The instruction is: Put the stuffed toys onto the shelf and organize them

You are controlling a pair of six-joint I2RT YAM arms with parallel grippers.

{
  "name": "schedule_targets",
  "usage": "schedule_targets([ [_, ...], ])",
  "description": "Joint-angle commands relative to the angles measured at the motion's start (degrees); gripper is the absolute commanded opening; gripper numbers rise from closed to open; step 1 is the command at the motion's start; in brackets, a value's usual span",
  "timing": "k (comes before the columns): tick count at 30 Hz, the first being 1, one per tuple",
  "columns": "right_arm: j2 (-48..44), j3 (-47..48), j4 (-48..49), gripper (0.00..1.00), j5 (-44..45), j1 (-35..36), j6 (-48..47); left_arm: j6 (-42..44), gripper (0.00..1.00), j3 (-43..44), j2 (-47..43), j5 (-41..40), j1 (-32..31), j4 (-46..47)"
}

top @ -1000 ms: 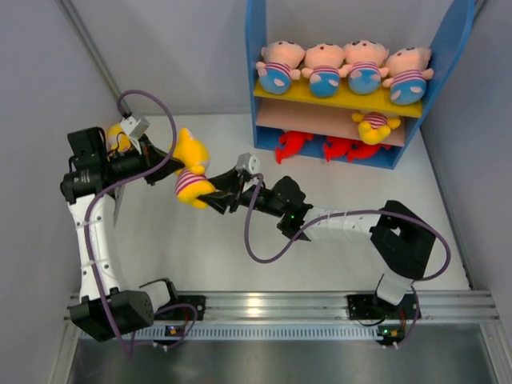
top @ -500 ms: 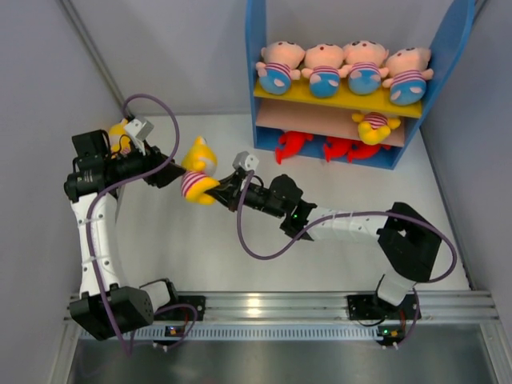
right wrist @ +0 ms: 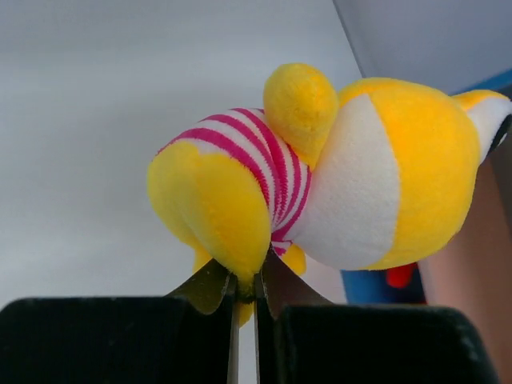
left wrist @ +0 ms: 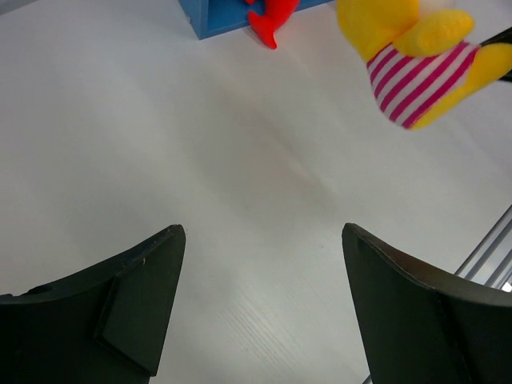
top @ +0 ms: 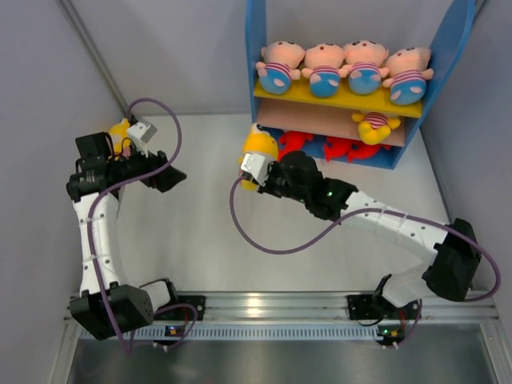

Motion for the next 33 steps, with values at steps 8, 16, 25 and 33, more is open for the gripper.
schedule_targets([
  [8, 10.56, 22.45, -43.15, 0.0, 19.17, -9.11, -28.41, 1.29, 0.85, 1.66, 2.65, -1.32, -0.32, 0.42],
  [16, 24.97, 45.31, -56.97, 0.0, 18.48, -17.01, -34.99, 2.87, 0.85, 1.4, 2.3, -1.68, -0.32, 0.42],
  [25, 32.45, 50.42, -52.5, 0.0, 21.28, -23.78, -40.81, 4.36, 0.85, 1.31, 2.74, -1.85, -0.32, 0.42],
  [33, 35.44, 51.21, -42.83, 0.0, 23.84, -27.04, -44.33, 4.36, 0.85, 1.23, 3.0, -2.73, -0.32, 0.42],
])
